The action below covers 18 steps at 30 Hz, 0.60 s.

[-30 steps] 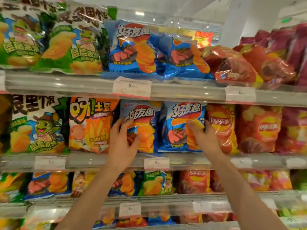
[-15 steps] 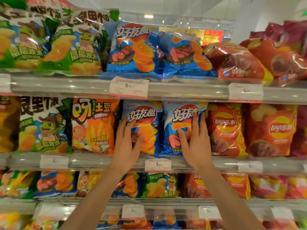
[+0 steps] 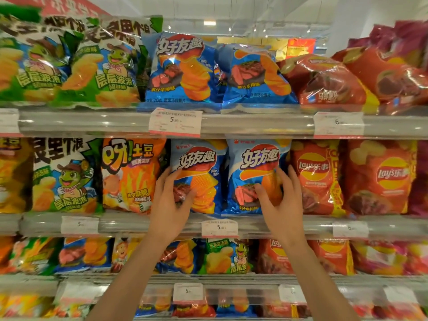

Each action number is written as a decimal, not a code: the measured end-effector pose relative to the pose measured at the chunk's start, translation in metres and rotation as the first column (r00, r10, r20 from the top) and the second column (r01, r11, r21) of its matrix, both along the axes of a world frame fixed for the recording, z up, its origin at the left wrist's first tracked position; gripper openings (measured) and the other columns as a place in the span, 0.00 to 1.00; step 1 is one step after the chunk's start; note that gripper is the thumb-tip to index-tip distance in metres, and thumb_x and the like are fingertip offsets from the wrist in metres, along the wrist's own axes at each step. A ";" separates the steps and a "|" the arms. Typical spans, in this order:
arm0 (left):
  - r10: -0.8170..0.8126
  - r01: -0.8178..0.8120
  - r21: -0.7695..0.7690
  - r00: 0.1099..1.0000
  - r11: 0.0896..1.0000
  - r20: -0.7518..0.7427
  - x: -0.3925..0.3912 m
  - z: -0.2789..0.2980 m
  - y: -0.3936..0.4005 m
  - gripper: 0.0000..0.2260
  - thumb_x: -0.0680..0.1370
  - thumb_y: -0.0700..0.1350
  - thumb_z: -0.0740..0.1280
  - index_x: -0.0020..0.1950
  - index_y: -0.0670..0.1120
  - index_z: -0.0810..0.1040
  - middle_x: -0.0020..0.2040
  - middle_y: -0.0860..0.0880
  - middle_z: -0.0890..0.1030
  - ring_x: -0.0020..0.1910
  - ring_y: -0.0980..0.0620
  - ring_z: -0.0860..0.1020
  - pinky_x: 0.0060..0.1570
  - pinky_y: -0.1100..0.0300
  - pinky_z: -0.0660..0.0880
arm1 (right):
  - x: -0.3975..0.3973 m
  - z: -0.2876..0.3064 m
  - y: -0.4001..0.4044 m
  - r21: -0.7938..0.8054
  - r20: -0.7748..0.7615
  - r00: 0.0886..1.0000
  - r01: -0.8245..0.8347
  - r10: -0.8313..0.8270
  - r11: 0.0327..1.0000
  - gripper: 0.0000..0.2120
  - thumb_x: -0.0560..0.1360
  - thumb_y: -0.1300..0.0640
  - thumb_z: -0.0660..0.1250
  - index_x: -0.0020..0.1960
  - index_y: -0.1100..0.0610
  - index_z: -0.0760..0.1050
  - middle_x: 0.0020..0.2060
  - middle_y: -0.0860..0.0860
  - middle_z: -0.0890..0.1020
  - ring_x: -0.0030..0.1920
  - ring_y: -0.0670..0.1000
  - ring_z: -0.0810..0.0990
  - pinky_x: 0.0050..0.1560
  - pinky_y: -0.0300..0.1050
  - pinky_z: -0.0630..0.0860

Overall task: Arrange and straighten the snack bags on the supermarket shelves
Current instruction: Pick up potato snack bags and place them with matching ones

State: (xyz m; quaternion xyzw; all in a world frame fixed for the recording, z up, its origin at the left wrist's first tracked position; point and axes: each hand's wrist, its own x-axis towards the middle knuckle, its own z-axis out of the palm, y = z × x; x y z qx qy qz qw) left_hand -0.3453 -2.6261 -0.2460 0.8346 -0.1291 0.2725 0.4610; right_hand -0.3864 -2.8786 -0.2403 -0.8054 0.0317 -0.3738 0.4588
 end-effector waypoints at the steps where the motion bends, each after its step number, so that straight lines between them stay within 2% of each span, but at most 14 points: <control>1: -0.007 0.007 -0.022 1.000 1.000 0.008 -0.004 -0.001 0.002 0.25 0.80 0.48 0.71 0.76 0.52 0.68 0.79 0.50 0.64 0.77 0.53 0.62 0.73 0.57 0.64 | -0.005 -0.002 -0.002 0.024 0.015 1.000 0.016 -0.017 1.000 0.31 0.77 0.43 0.69 0.77 0.52 0.68 0.79 0.48 0.61 0.79 0.47 0.58 0.77 0.55 0.63; 4: -0.045 0.046 -0.122 0.999 0.991 0.006 -0.020 -0.003 0.009 0.20 0.81 0.48 0.69 0.72 0.54 0.71 0.73 0.52 0.70 0.73 0.55 0.70 0.70 0.55 0.71 | -0.019 -0.008 -0.004 0.127 0.062 0.998 0.012 -0.020 0.992 0.24 0.77 0.46 0.70 0.70 0.51 0.74 0.73 0.47 0.69 0.75 0.48 0.65 0.74 0.54 0.67; 7: -0.031 0.017 -0.243 0.998 0.970 -0.054 -0.042 -0.006 0.016 0.16 0.81 0.48 0.68 0.69 0.52 0.73 0.65 0.55 0.76 0.65 0.63 0.75 0.60 0.68 0.73 | -0.030 -0.015 0.001 0.170 0.139 0.990 0.007 -0.031 0.985 0.16 0.78 0.50 0.71 0.64 0.53 0.76 0.63 0.48 0.74 0.67 0.49 0.73 0.67 0.52 0.73; 10: -0.008 -0.024 -0.294 0.995 0.955 -0.104 -0.056 -0.013 0.028 0.13 0.82 0.46 0.68 0.66 0.52 0.75 0.60 0.58 0.80 0.58 0.63 0.78 0.54 0.68 0.72 | -0.041 -0.019 0.011 0.277 0.107 0.994 -0.033 0.004 0.960 0.12 0.79 0.50 0.70 0.60 0.52 0.77 0.56 0.46 0.78 0.56 0.44 0.78 0.56 0.35 0.74; 12: -0.015 -0.027 -0.322 0.992 0.946 -0.128 -0.063 -0.017 0.039 0.11 0.82 0.44 0.69 0.62 0.55 0.77 0.57 0.59 0.82 0.56 0.62 0.79 0.53 0.64 0.73 | -0.046 -0.022 0.019 0.334 0.059 0.995 -0.096 0.081 0.938 0.09 0.79 0.51 0.69 0.58 0.52 0.78 0.52 0.45 0.82 0.51 0.40 0.80 0.49 0.30 0.74; 14: -0.012 -0.038 -0.354 0.990 0.935 -0.139 -0.068 -0.019 0.048 0.11 0.82 0.43 0.69 0.61 0.56 0.77 0.55 0.60 0.82 0.55 0.61 0.80 0.53 0.62 0.75 | -0.049 -0.027 0.028 0.346 0.018 0.987 -0.154 0.158 0.925 0.05 0.80 0.54 0.69 0.55 0.52 0.79 0.47 0.47 0.84 0.48 0.42 0.82 0.48 0.31 0.75; 18: -0.038 -0.021 -0.408 0.990 0.913 -0.137 -0.073 -0.021 0.073 0.09 0.81 0.45 0.70 0.60 0.55 0.79 0.54 0.61 0.83 0.55 0.61 0.80 0.53 0.63 0.78 | -0.052 -0.041 0.057 0.387 -0.076 0.965 -0.205 0.253 0.899 0.04 0.80 0.58 0.69 0.53 0.52 0.80 0.45 0.48 0.86 0.48 0.52 0.85 0.52 0.46 0.80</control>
